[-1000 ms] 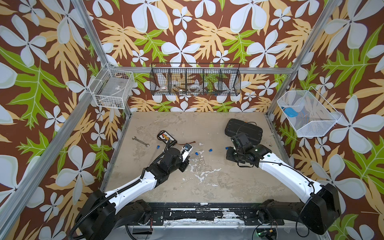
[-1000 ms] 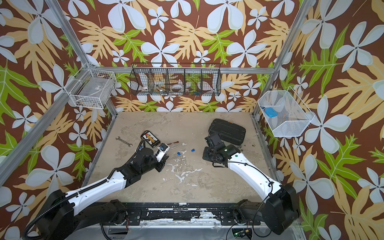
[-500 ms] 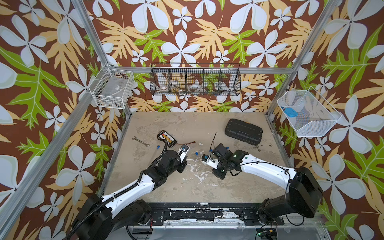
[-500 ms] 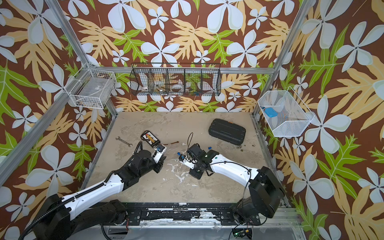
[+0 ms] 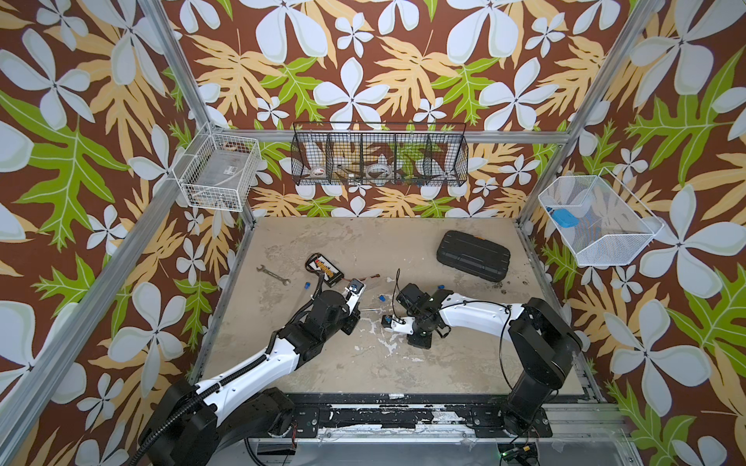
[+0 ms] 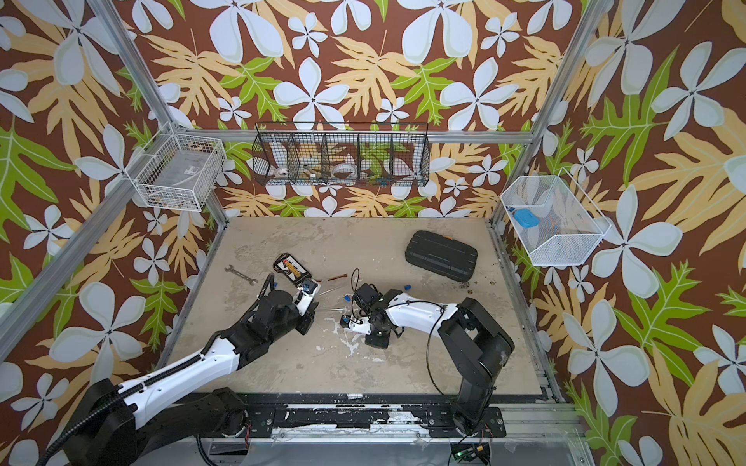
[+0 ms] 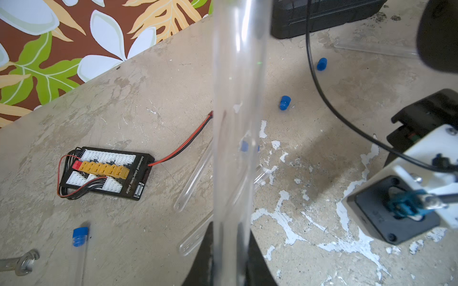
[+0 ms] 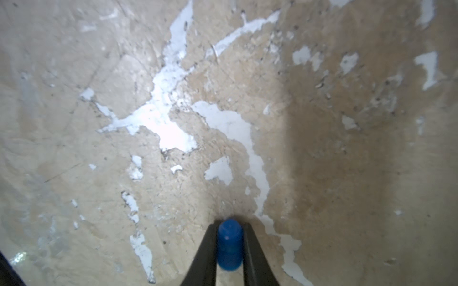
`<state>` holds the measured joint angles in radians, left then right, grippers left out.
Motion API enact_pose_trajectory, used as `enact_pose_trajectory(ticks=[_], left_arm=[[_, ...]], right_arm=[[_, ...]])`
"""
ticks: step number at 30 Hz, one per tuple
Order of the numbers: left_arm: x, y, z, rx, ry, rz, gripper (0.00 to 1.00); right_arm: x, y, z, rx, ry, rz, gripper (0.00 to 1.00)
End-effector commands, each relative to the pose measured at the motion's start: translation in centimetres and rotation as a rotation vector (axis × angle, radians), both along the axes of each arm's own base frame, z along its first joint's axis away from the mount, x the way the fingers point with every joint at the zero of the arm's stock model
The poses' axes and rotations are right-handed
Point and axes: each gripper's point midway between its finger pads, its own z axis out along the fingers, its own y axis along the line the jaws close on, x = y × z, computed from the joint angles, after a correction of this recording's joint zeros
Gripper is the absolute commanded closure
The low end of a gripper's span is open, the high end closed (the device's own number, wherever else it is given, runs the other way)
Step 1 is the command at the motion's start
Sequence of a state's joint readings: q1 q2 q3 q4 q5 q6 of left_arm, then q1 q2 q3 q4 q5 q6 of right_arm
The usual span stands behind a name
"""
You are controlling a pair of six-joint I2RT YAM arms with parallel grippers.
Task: Insert stoppers into test tubes
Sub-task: Place the stopper at the center of the board.
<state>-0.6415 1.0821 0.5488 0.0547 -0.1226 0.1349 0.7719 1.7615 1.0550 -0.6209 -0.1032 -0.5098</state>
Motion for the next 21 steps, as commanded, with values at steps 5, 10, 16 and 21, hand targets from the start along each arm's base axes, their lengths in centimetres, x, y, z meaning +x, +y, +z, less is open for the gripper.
enact_pose_trajectory(ticks=[5, 10, 16, 21], left_arm=[[-0.1, 0.0, -0.4, 0.032, 0.013, -0.017, 1.0], [0.0, 0.0, -0.4, 0.037, 0.01, -0.023, 1.0], [0.1, -0.1, -0.4, 0.031, 0.013, -0.022, 1.0], [0.0, 0.0, -0.5, 0.035, 0.013, -0.018, 1.0]], right_arm=[[0.3, 0.3, -0.3, -0.005, 0.001, 0.014, 0.71], [0.3, 0.1, 0.3, 0.011, -0.024, 0.016, 0.64], [0.3, 0.1, 1.3, 0.07, -0.064, 0.01, 0.58], [-0.1, -0.1, 1.2, 0.076, -0.053, 0.014, 0.59]])
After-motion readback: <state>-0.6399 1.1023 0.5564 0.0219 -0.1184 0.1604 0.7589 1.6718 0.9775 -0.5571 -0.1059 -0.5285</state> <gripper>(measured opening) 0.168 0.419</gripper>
